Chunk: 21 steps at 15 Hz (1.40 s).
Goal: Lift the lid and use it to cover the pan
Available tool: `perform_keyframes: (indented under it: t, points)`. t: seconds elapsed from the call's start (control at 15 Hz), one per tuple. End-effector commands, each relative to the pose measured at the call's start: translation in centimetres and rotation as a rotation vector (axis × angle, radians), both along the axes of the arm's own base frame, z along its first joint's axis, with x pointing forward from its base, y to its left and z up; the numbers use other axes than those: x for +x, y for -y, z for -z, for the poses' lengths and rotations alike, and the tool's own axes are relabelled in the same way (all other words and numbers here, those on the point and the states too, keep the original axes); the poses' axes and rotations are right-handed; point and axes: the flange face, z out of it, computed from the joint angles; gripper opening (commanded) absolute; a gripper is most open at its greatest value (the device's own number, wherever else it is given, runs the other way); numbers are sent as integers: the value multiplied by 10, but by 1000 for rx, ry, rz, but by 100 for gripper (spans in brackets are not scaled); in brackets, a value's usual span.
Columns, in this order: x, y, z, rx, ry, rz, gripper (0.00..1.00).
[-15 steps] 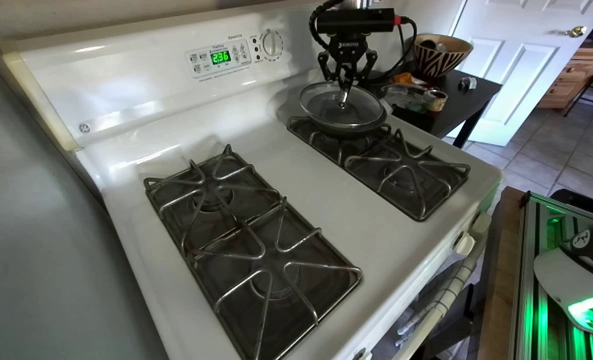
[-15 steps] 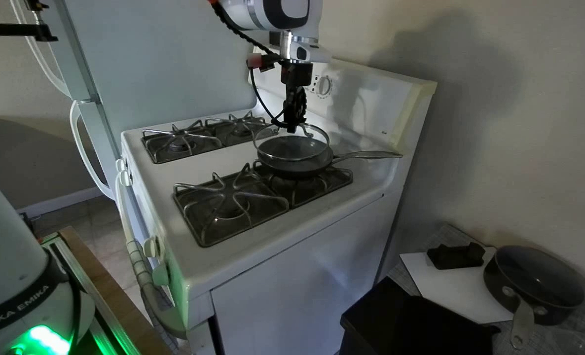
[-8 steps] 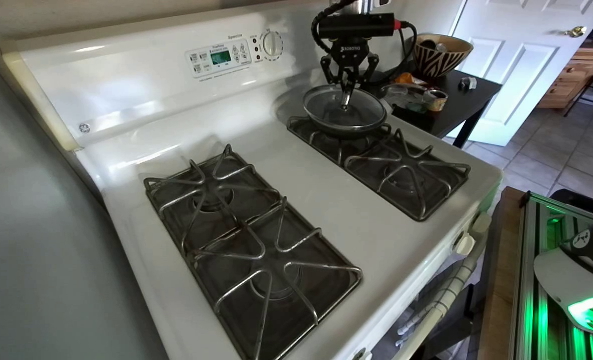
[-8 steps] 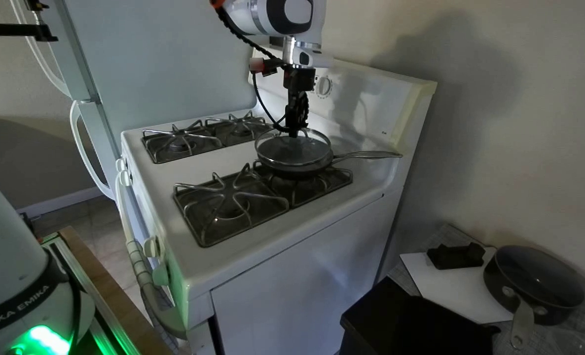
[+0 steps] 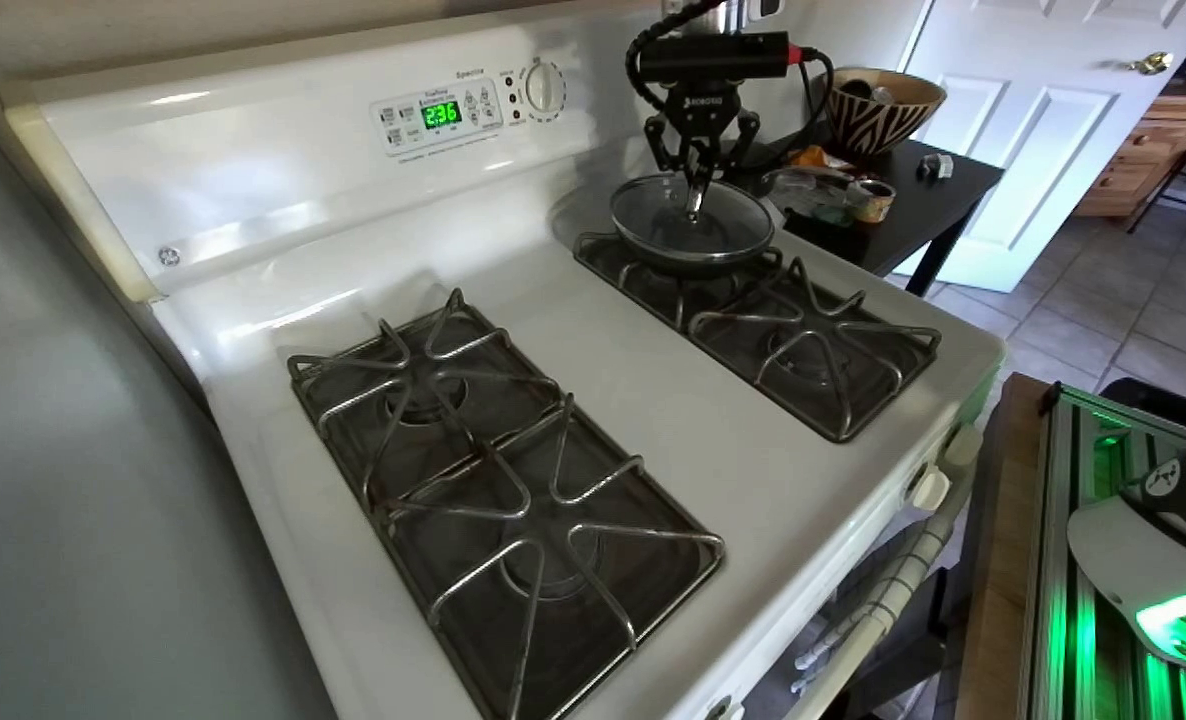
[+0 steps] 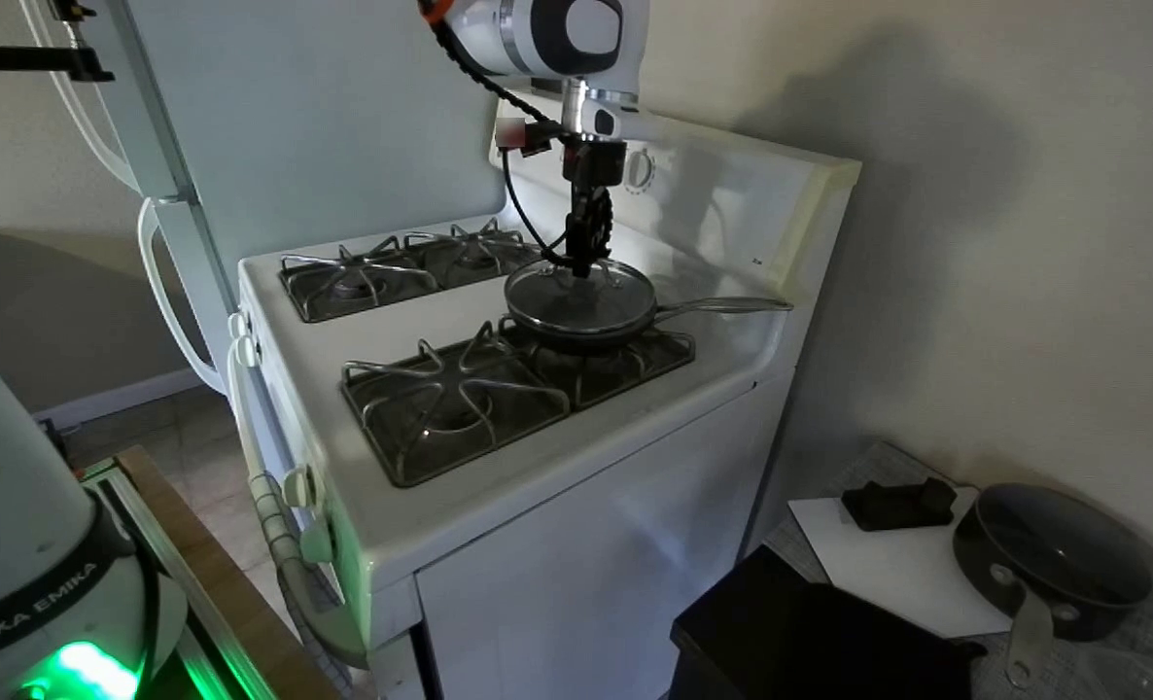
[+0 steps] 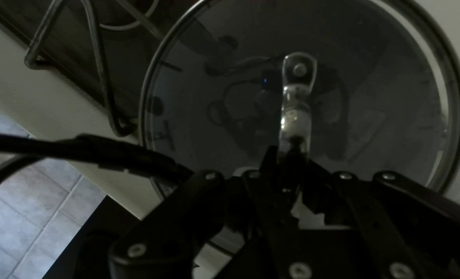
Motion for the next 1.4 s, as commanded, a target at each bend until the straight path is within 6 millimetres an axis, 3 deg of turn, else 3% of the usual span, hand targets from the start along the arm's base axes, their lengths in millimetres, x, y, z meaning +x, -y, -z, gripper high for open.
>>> perform_keyframes:
  t: [0.0, 1.33]
  points:
    - [7, 0, -3, 2, 38, 55, 0]
    - [6, -2, 1, -26, 22, 33, 0]
